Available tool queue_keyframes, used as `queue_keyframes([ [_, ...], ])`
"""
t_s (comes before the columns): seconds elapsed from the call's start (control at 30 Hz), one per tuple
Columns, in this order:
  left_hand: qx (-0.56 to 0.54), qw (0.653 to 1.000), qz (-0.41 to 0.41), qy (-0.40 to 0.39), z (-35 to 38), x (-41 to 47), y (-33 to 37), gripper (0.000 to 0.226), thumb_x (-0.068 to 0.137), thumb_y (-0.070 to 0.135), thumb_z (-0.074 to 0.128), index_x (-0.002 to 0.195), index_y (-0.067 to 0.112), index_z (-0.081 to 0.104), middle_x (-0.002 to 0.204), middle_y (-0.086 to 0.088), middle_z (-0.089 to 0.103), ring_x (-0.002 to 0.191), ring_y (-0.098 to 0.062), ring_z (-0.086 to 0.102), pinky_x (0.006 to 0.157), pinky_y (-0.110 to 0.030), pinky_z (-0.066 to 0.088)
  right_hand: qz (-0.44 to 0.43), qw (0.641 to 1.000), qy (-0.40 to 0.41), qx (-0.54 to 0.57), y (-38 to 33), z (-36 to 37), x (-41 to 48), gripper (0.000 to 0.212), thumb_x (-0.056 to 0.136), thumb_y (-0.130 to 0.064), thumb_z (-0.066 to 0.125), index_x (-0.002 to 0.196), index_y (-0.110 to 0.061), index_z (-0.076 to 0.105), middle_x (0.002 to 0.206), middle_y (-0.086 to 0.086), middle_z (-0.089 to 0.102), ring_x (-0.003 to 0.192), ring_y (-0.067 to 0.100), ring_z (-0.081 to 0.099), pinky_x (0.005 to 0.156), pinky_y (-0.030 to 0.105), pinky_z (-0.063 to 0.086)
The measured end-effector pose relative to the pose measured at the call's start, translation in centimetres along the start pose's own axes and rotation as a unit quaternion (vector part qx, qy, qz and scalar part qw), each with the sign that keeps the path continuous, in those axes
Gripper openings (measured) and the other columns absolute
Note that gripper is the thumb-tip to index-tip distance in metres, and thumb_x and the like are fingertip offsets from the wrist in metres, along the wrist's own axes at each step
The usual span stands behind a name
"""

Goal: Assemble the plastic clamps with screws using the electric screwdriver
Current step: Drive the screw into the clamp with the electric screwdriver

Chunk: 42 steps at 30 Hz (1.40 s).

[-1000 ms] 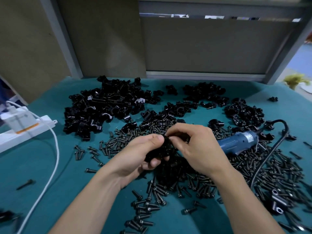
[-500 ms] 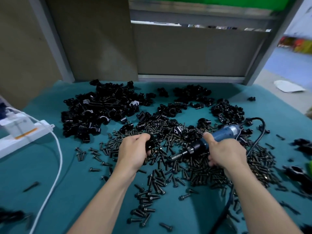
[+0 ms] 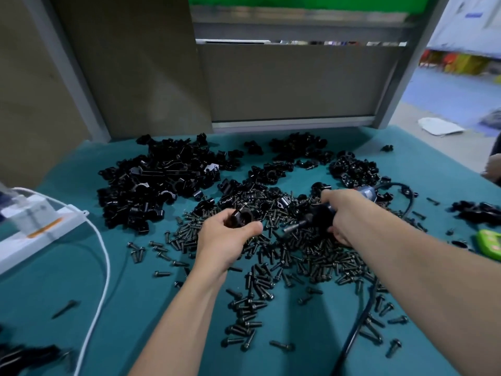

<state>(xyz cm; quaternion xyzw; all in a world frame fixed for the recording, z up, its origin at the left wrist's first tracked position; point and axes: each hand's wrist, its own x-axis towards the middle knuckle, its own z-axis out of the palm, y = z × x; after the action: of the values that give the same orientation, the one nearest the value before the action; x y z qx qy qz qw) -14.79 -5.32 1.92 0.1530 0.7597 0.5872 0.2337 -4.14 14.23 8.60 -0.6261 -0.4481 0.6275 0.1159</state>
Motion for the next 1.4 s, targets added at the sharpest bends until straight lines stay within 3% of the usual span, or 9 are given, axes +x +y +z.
queue_keyframes([
  [0.1,-0.048,0.998,0.005,-0.038,0.1,0.4,-0.2,0.021,0.083,0.038,0.084,0.092,0.02,0.076,0.076,0.008,0.074,0.069,-0.01,0.067,0.071,-0.031,0.051,0.024,0.98,-0.015,0.198,0.2,-0.9,-0.4,0.015,0.088,-0.021,0.066,0.096,-0.018,0.053,0.083,0.0,0.057,0.065,0.017,0.048,0.059,0.033,0.037],
  [0.2,-0.022,0.998,0.027,-0.044,0.4,0.3,-0.6,0.033,0.092,0.047,0.072,0.093,0.014,0.071,0.063,0.004,0.068,0.054,-0.012,0.058,0.067,-0.034,0.05,-0.012,0.924,-0.095,0.369,0.7,-2.0,-0.5,0.024,0.082,-0.005,0.059,0.105,-0.012,0.056,0.104,0.01,0.061,0.083,0.024,0.063,0.064,0.044,0.053],
  [0.27,0.025,0.998,0.052,-0.026,0.4,0.1,-0.7,0.037,0.091,0.052,0.071,0.099,0.016,0.071,0.06,0.007,0.063,0.054,-0.012,0.054,0.068,-0.039,0.051,-0.04,0.87,-0.164,0.462,0.8,-2.2,-0.5,0.025,0.085,0.005,0.055,0.108,-0.004,0.057,0.102,0.015,0.062,0.08,0.029,0.073,0.067,0.05,0.063],
  [0.4,0.128,0.98,0.151,0.014,0.3,-0.9,0.1,0.04,0.075,0.068,0.065,0.063,0.03,0.055,0.049,0.015,0.052,0.043,-0.003,0.042,0.049,-0.02,0.037,-0.069,0.809,-0.279,0.512,0.7,-0.8,-0.7,0.039,0.068,0.011,0.055,0.105,-0.001,0.06,0.1,0.011,0.066,0.07,0.025,0.074,0.071,0.037,0.064],
  [0.57,0.18,0.97,0.161,0.027,0.1,-0.7,0.5,0.049,0.07,0.068,0.07,0.065,0.022,0.055,0.048,0.011,0.054,0.04,-0.004,0.042,0.04,-0.016,0.031,-0.111,0.801,-0.337,0.483,0.6,2.1,-0.7,0.052,0.067,0.008,0.056,0.116,-0.009,0.061,0.08,0.008,0.063,0.07,0.022,0.067,0.08,0.033,0.057],
  [0.73,0.179,0.976,0.126,-0.011,-0.7,-0.2,0.0,0.048,0.066,0.058,0.077,0.069,0.015,0.057,0.049,0.01,0.053,0.041,-0.009,0.044,0.041,-0.021,0.035,-0.132,0.796,-0.281,0.519,0.0,3.7,0.3,0.034,0.083,0.008,0.055,0.111,-0.013,0.054,0.074,0.004,0.057,0.056,0.016,0.056,0.06,0.027,0.051],
  [0.93,0.149,0.979,0.121,-0.076,-0.1,-0.3,0.1,0.049,0.066,0.046,0.079,0.06,0.009,0.046,0.049,0.007,0.045,0.044,-0.015,0.039,0.046,-0.028,0.031,-0.157,0.804,-0.24,0.521,0.0,4.3,1.5,0.019,0.094,-0.007,0.069,0.107,-0.013,0.056,0.069,-0.001,0.054,0.052,0.012,0.053,0.054,0.025,0.049],
  [1.13,0.086,0.987,0.1,-0.097,0.1,-0.4,0.0,0.052,0.067,0.04,0.081,0.052,0.019,0.035,0.053,0.002,0.037,0.05,-0.02,0.031,0.051,-0.043,0.023,-0.169,0.805,-0.262,0.504,0.4,5.2,1.1,0.022,0.092,0.001,0.062,0.106,-0.014,0.058,0.067,-0.001,0.054,0.052,0.012,0.051,0.054,0.025,0.049],
  [1.4,0.049,0.988,0.068,-0.131,-0.2,-0.1,0.2,0.047,0.063,0.039,0.081,0.049,0.025,0.039,0.054,0.002,0.038,0.052,-0.02,0.03,0.053,-0.037,0.024,-0.14,0.787,-0.259,0.542,0.5,5.2,1.6,0.019,0.092,0.0,0.064,0.105,-0.012,0.056,0.066,-0.001,0.054,0.054,0.01,0.052,0.057,0.025,0.048],
])
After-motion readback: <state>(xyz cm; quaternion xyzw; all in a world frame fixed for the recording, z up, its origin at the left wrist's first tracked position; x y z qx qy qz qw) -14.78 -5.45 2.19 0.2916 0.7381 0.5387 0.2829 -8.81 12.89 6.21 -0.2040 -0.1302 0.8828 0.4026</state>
